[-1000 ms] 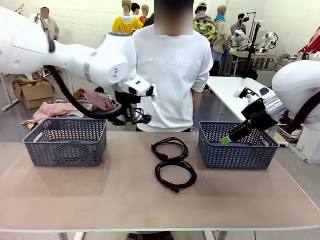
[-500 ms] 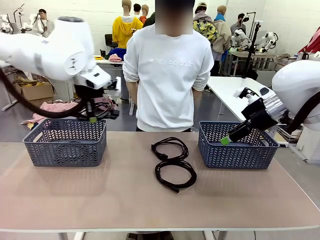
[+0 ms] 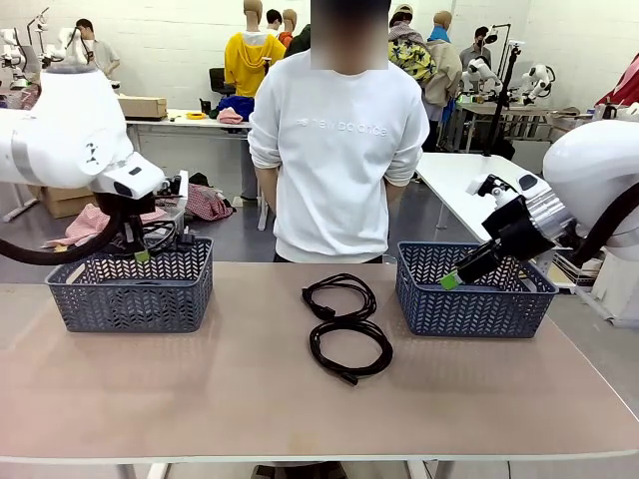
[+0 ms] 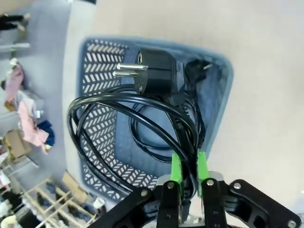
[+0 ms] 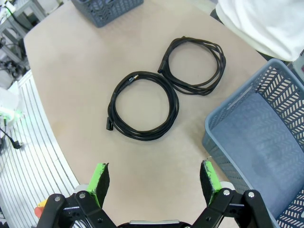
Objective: Organize the cables according to human instructions.
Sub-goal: Pick up a bundle of cables and place it in the basket indicated by the human.
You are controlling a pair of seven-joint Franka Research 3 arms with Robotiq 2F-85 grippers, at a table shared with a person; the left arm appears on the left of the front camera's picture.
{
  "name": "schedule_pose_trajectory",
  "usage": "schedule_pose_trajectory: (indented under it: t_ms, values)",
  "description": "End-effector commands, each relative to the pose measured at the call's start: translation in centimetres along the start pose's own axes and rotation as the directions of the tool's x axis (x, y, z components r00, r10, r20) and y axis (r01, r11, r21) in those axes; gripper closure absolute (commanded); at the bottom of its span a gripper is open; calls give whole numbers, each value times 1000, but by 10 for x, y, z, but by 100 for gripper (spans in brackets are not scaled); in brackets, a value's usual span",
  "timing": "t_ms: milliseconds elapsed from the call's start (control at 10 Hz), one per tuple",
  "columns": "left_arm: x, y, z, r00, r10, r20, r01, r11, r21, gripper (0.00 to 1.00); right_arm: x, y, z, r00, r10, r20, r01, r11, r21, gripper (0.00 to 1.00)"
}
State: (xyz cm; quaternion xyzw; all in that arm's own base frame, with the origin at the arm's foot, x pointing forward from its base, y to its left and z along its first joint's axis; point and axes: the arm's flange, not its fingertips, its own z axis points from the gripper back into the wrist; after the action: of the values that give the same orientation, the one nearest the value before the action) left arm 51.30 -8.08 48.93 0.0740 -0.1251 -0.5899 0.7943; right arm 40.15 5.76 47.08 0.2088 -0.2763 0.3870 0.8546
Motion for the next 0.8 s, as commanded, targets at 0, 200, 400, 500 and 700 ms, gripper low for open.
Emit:
schedule_pose_trajectory:
  t_ms: [0, 200, 400, 500, 700]
  values:
    - [-1, 8, -13, 1000, -11, 13, 11, 1000, 9, 100, 2, -2, -2, 1000, 14, 24, -14, 1000, 14, 0]
    - [-4, 16, -26, 1000, -1, 0, 1, 1000, 3, 100, 2, -2, -2, 1000, 14, 24, -14, 1000, 14, 0]
    - [-8, 28, -34, 1000, 17, -9, -17, 1000, 4, 100, 2, -2, -2, 1000, 14, 24, -14, 1000, 14, 0]
    - [-8, 32, -37, 1000, 25, -3, -25, 1000, -2, 100, 2, -2, -2, 1000, 14, 24, -14, 1000, 14, 0]
    - [-10, 36, -45, 999, 36, -6, -36, 999, -20, 67, 2, -2, -2, 1000, 14, 24, -14, 1000, 14, 0]
